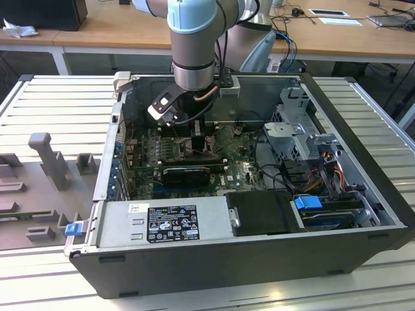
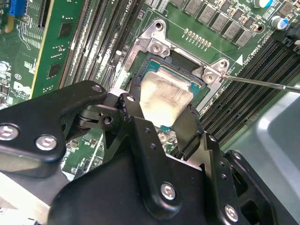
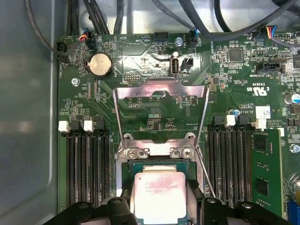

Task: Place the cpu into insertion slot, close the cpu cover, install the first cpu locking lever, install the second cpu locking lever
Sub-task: 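Place the cpu into insertion slot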

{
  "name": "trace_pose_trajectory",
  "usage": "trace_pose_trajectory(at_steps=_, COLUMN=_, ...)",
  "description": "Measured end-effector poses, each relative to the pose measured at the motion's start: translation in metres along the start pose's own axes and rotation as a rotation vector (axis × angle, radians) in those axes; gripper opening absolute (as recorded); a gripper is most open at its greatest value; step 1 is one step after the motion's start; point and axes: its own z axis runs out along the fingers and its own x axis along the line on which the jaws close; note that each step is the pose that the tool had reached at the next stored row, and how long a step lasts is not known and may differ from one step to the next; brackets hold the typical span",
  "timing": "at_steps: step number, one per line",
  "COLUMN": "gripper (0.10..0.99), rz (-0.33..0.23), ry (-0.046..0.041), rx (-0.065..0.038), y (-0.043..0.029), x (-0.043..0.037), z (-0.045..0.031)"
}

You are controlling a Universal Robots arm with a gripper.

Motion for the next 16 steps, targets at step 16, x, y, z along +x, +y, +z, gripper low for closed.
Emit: trace_pose_trajectory(at_steps=16, gripper=0.525, rz=0.000, ry=-0.0004, rx=0.002, y=0.0005, x=0.0000, z=-0.0114)
